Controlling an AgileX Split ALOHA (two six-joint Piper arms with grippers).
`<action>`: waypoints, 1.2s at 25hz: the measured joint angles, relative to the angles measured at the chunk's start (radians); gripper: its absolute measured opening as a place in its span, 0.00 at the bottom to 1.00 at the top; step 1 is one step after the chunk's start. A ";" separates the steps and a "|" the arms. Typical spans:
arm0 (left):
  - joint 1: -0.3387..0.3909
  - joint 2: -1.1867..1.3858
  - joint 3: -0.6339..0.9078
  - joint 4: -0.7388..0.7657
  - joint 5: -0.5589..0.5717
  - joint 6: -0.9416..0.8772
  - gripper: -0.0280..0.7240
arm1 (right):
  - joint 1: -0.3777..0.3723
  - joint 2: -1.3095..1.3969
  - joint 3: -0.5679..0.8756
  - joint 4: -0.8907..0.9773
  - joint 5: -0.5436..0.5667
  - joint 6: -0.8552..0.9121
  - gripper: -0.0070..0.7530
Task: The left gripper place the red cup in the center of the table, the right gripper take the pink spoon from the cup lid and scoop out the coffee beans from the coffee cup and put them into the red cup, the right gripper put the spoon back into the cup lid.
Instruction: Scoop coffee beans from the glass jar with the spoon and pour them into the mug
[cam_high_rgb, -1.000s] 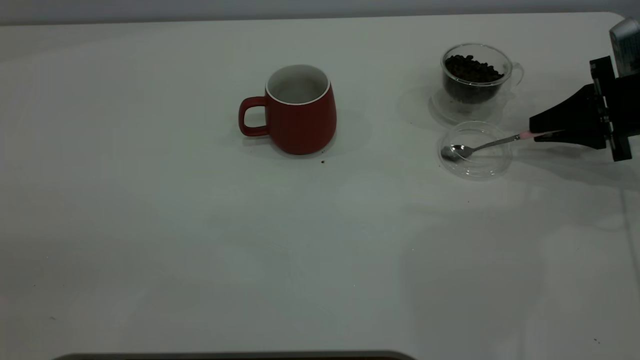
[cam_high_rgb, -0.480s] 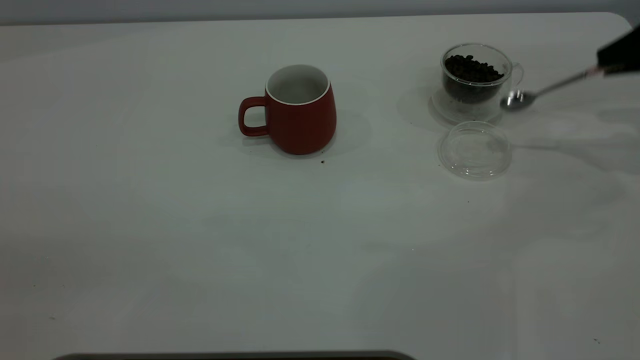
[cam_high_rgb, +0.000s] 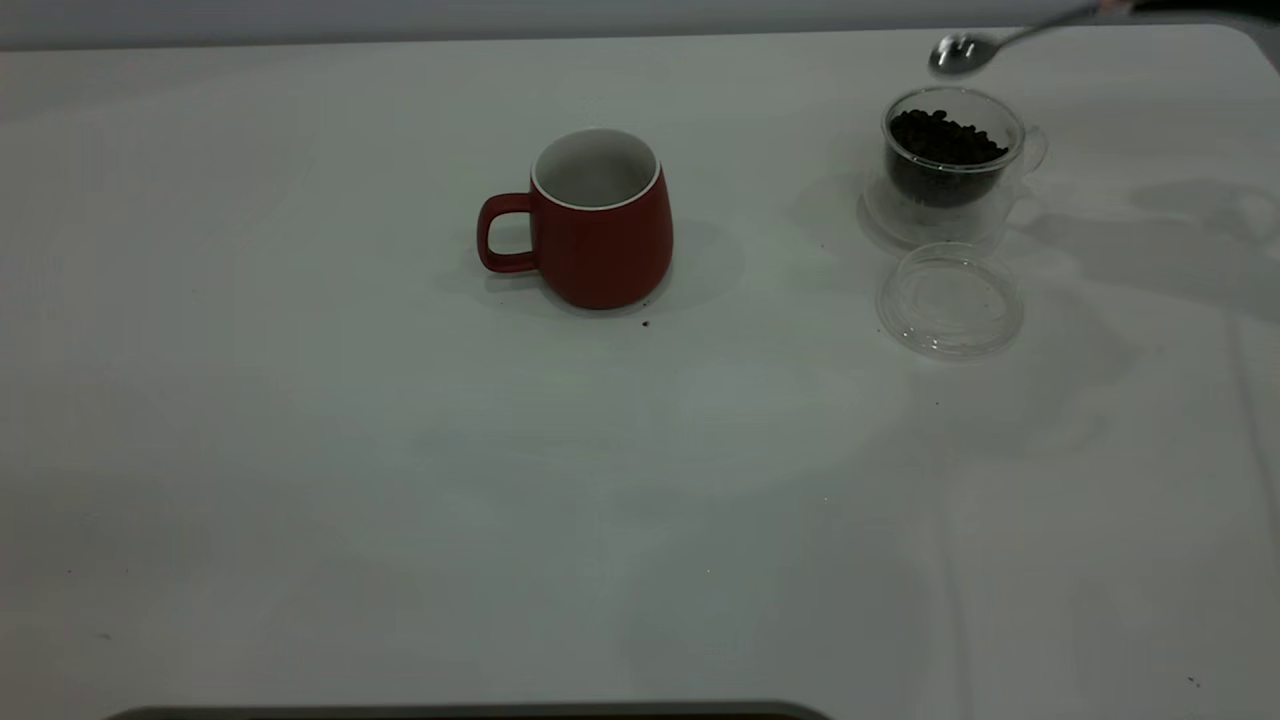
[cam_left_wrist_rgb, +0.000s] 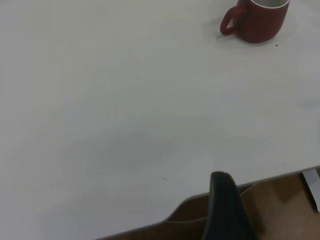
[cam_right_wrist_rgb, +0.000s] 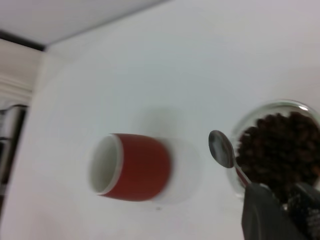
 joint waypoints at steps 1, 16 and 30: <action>0.000 0.000 0.000 0.000 0.000 0.000 0.71 | 0.007 0.009 0.000 0.004 -0.024 -0.001 0.14; 0.000 0.000 0.000 0.000 0.000 0.000 0.71 | 0.013 0.118 0.001 0.090 -0.120 0.020 0.14; 0.000 0.000 0.000 0.000 0.000 0.000 0.71 | 0.013 0.144 0.001 0.093 -0.066 0.174 0.14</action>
